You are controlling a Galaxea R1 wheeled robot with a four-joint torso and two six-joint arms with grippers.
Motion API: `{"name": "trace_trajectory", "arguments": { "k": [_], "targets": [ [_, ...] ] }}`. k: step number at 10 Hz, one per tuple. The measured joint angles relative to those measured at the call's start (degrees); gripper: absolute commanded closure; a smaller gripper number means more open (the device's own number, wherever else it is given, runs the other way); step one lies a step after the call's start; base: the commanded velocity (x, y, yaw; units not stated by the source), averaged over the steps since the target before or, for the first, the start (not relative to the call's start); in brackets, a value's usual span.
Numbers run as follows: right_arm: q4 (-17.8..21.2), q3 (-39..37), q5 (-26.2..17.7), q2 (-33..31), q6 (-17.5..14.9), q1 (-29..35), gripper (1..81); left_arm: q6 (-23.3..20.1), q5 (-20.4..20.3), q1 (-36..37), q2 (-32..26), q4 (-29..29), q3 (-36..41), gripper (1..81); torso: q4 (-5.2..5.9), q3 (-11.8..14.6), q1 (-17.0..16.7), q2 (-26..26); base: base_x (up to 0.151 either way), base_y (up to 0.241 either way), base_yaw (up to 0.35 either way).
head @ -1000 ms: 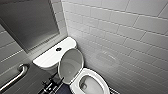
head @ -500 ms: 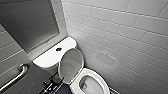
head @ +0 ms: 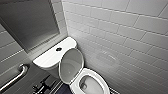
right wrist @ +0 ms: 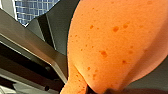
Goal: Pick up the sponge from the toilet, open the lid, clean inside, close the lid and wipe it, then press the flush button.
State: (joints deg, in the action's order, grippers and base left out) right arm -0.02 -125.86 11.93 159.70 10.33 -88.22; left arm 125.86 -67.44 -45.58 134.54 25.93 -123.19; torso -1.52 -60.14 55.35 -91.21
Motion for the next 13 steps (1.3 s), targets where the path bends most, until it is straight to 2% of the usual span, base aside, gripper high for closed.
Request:
{"name": "trace_trajectory", "arguments": {
  "k": [1,3,7,10,13],
  "targets": [
    [-0.02,0.0,-0.44,-0.02,0.0,0.13,81.1,0.05,-0.95,-0.01,-1.24,-0.05,-0.79,1.0,0.02,0.02,0.0,-0.02,0.0,0.0,0.0],
    [-0.02,0.0,-0.89,-0.02,0.0,0.3,81.1,0.2,-0.72,-0.65,1.33,1.6,-0.57,1.0,0.02,0.02,0.0,-0.02,0.0,0.0,0.0],
    [-0.02,-0.17,-1.0,0.06,-0.02,0.35,81.1,0.2,0.16,-2.13,4.24,9.95,-4.55,1.0,0.02,0.02,0.0,-0.02,0.0,0.0,0.0],
    [-0.39,-1.79,-2.95,0.65,-0.07,1.51,81.1,0.2,1.87,-5.29,8.55,21.72,-14.47,1.0,0.02,0.02,0.0,-0.02,0.0,0.0,0.0],
    [-0.91,-3.11,-4.33,0.83,-0.2,2.54,81.1,-0.89,2.32,-6.12,14.09,39.39,-32.02,1.0,0.02,0.02,0.0,-0.02,0.0,0.0,0.0]
  ]
}}
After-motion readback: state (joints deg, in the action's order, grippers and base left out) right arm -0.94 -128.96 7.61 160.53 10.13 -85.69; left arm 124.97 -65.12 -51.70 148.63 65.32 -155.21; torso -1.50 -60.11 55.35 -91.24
